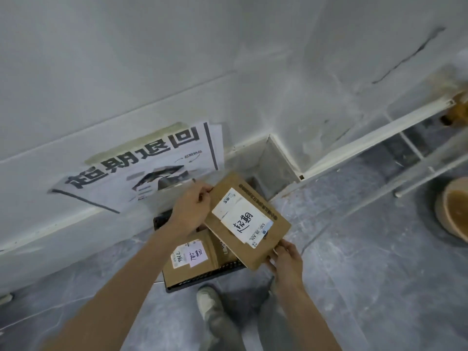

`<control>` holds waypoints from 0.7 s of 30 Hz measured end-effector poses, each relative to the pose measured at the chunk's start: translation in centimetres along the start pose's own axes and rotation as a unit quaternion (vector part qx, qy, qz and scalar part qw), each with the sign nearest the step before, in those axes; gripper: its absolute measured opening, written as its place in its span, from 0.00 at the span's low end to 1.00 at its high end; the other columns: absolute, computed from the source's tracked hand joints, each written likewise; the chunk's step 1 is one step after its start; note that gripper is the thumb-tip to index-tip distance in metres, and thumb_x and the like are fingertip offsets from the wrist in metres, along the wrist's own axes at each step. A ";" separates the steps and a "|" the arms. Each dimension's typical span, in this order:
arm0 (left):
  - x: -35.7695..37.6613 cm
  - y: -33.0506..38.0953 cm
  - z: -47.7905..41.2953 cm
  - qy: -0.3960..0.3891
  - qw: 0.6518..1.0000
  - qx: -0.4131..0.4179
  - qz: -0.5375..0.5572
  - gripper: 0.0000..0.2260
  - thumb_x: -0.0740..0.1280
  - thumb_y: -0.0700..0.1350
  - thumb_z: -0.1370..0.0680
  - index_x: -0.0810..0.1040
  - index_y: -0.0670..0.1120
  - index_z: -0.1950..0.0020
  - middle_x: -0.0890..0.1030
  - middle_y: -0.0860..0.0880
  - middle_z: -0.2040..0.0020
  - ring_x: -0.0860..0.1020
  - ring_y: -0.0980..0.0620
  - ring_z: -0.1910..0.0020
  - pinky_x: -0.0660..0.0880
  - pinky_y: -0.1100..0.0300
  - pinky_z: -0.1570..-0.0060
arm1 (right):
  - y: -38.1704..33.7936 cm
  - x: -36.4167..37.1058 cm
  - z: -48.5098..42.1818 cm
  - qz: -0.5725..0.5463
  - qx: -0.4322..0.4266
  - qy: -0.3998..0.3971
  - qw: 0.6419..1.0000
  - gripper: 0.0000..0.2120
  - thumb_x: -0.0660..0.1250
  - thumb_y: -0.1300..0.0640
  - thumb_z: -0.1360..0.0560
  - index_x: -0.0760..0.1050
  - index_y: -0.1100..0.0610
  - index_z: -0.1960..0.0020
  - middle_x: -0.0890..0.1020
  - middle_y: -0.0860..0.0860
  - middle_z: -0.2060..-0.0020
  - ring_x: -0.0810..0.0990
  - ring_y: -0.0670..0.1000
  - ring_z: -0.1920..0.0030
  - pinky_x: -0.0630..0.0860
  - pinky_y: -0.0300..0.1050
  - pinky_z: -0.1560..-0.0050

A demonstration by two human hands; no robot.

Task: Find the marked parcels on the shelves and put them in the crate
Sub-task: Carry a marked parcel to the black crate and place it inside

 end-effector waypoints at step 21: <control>18.7 -16.8 -14.3 -0.184 0.975 -0.025 -0.121 0.14 0.59 0.46 0.17 0.79 0.46 0.35 0.83 0.45 0.41 0.80 0.46 0.44 0.76 0.52 0.44 | 15.7 2.3 -19.2 -0.126 0.158 0.008 0.979 0.17 0.52 0.49 0.14 0.73 0.54 0.34 0.82 0.56 0.45 0.79 0.59 0.38 0.72 0.62 0.32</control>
Point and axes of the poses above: each hand's wrist, its own z-axis away from the middle knuckle, its own x-axis out of the palm, y = z × x, the point moved 4 cm from there along -z, towards the middle knuckle
